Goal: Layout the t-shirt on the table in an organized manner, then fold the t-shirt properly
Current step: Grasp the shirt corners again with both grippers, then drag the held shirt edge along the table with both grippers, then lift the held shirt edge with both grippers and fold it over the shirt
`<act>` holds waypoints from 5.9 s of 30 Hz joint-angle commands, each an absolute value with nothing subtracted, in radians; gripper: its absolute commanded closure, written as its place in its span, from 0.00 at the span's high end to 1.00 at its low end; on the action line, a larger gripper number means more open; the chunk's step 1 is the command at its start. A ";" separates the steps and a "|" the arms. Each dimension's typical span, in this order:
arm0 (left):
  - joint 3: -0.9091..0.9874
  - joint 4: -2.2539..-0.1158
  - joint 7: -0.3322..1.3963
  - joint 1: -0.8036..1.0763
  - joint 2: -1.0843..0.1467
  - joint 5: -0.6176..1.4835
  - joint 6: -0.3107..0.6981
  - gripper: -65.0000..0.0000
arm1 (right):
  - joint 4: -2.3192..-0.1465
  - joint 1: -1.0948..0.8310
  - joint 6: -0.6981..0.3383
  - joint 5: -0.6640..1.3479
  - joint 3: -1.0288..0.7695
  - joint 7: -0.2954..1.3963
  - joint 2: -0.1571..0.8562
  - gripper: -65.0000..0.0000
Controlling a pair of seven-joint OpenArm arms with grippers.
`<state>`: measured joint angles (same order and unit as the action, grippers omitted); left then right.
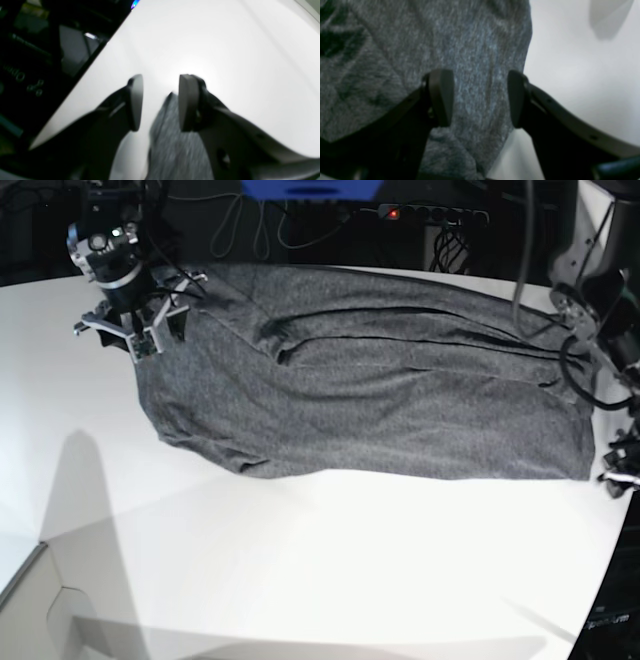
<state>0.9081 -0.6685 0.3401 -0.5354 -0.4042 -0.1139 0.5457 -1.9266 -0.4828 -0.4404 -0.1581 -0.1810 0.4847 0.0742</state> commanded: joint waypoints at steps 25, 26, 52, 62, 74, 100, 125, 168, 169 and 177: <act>0.909 -0.340 -0.012 -0.661 -0.420 -0.328 0.364 0.35 | -1.891 -0.463 -0.433 -0.153 -0.191 0.463 0.079 0.53; 0.909 -0.340 -0.010 -0.661 -0.420 -0.328 0.364 0.35 | -1.891 -0.463 -0.433 -0.153 -0.191 0.463 0.079 0.53; 0.909 -0.338 -0.007 -0.619 -0.401 -0.328 0.364 0.00 | -1.890 -0.449 -0.433 -0.154 -0.193 0.463 0.079 0.53; 0.915 -0.375 -0.007 -0.625 -0.397 -0.315 0.377 0.00 | -1.890 -0.449 -0.433 -0.154 -0.193 0.463 0.079 0.53; 0.909 -0.958 0.305 -0.453 -0.248 -0.067 0.522 0.00 | -1.891 -0.449 -0.433 -0.154 -0.191 0.463 0.077 0.53; 0.915 -1.403 0.371 -0.005 -0.197 0.251 0.524 0.00 | -1.897 -0.248 -0.452 -0.151 -0.186 0.463 0.042 0.57; 0.915 -1.420 0.371 -0.015 -0.225 0.257 0.524 0.00 | -1.408 0.133 -0.634 -0.154 -0.008 0.455 0.119 0.53; 1.038 -1.460 0.542 -0.101 -0.219 0.257 0.526 0.00 | -1.593 0.067 -0.636 -0.154 -0.005 0.463 0.125 0.38; 1.038 -1.460 0.542 -0.101 -0.219 0.257 0.526 0.00 | -1.560 0.094 -0.636 -0.154 0.002 0.463 0.120 0.43; 1.038 -1.460 0.544 -0.101 -0.217 0.257 0.526 0.00 | -1.291 0.243 -0.634 -0.154 0.033 0.463 0.113 0.50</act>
